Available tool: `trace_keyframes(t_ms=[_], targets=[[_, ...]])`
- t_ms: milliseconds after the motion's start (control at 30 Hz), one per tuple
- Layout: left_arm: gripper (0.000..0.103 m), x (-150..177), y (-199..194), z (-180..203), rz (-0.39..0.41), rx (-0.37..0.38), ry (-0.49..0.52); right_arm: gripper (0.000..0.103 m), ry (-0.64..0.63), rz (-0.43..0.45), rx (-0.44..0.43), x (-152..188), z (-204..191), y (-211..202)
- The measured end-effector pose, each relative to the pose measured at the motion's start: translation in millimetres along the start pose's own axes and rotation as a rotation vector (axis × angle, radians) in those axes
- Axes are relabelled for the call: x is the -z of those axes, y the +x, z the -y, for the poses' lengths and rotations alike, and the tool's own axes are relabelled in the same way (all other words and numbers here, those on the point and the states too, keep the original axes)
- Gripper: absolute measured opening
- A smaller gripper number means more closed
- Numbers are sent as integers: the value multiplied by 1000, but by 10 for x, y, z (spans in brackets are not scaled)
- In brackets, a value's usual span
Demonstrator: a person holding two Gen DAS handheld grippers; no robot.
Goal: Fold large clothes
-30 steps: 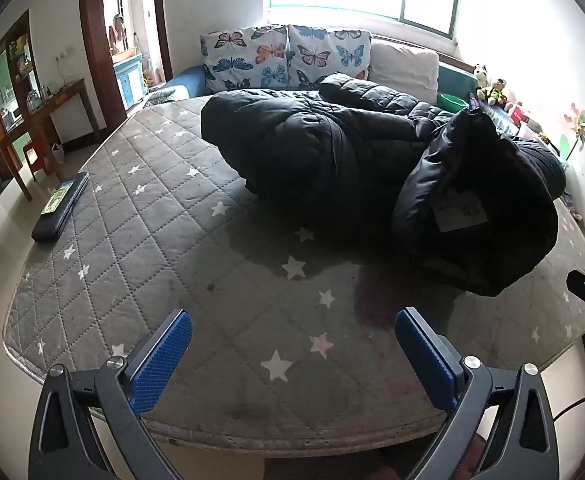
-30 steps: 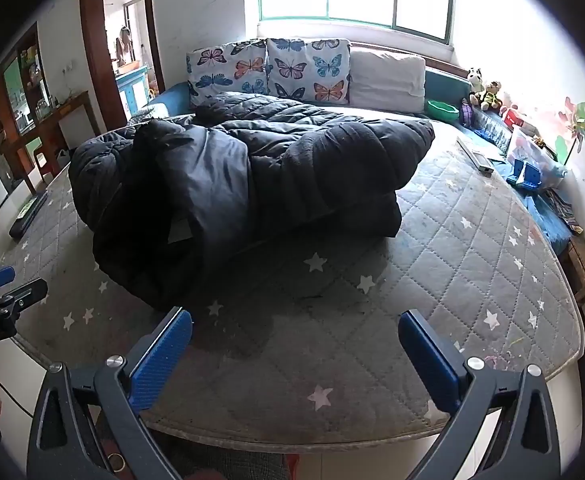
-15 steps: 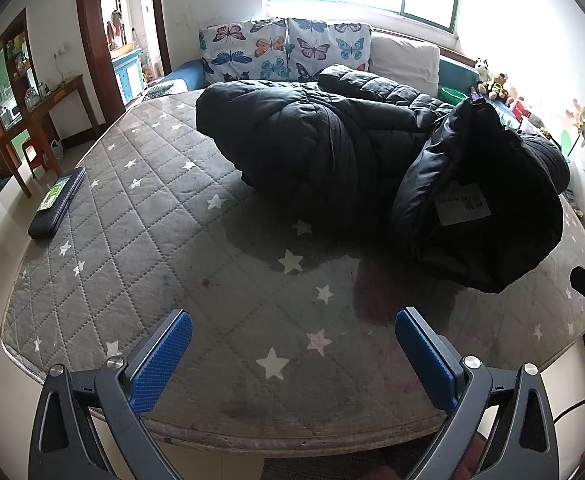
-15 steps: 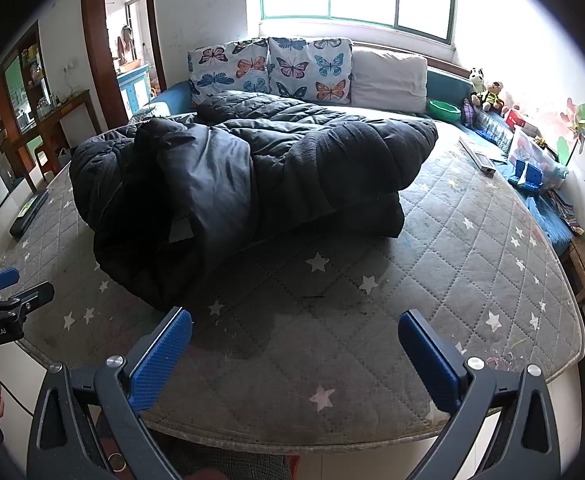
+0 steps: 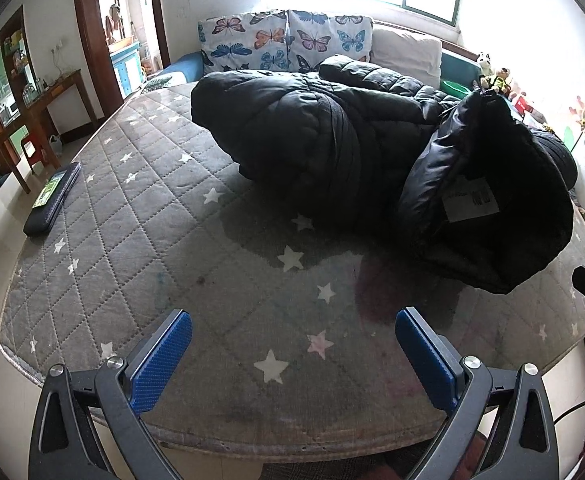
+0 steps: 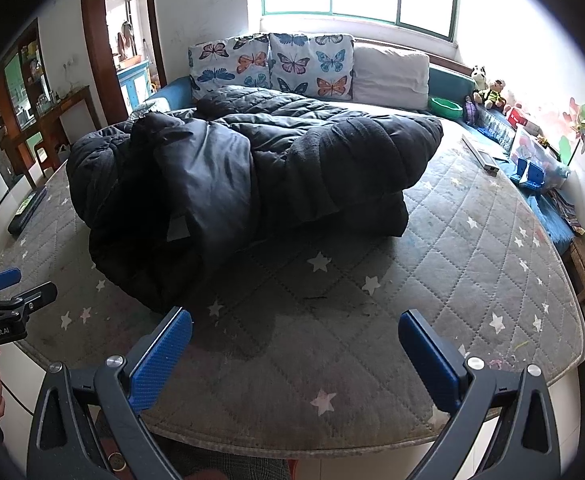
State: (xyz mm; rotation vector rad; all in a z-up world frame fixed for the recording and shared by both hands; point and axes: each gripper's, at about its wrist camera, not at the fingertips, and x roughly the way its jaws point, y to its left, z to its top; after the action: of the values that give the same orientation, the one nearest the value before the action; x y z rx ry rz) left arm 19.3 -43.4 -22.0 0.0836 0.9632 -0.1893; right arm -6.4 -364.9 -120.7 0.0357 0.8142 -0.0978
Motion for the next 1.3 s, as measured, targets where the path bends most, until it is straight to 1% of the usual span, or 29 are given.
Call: trace_keyframes(t_ms=[33,67,100,200,233,533,733,767,867,933,1000,1033,1133,1200,1300], targets=[[103,-4,10,0,-3,0,0,103,-1,-11,-1,0,4,6],[103,-10,26,-2,-7,0,0,103,-7,-47,6,-4,12,11],[103,-15,37,1,-9,0,1,103,-8,-50,7,-7,13,18],[103,-38,82,2,-19,0,1,103,-4,-37,5,-16,22,24],[103,-49,97,0,-21,0,1,103,-2,8,5,-23,20,27],[103,-183,218,-19,-41,-8,4,103,-17,-4,24,-92,44,73],[103,-310,244,-18,-42,-17,16,103,-12,-2,-16,-206,76,21],[103,-340,246,-19,-41,-20,22,103,6,-3,-43,-232,85,13],[103,-431,225,-33,-31,-31,41,103,7,17,-75,-347,130,-61],[103,-533,188,-70,-19,-35,47,103,-3,43,-78,-466,163,-118],[103,-648,134,-116,-2,-30,51,103,-41,85,-43,-579,174,-159],[103,-742,96,-152,13,-28,50,103,-41,100,-46,-680,196,-181],[103,-1010,-10,-224,52,-29,46,103,-42,104,-36,-935,235,-135],[103,-1204,-56,-247,70,-9,49,103,-34,88,-33,-1091,259,-39],[103,-1526,-39,-239,73,32,73,103,-6,17,-91,-1284,305,215]])
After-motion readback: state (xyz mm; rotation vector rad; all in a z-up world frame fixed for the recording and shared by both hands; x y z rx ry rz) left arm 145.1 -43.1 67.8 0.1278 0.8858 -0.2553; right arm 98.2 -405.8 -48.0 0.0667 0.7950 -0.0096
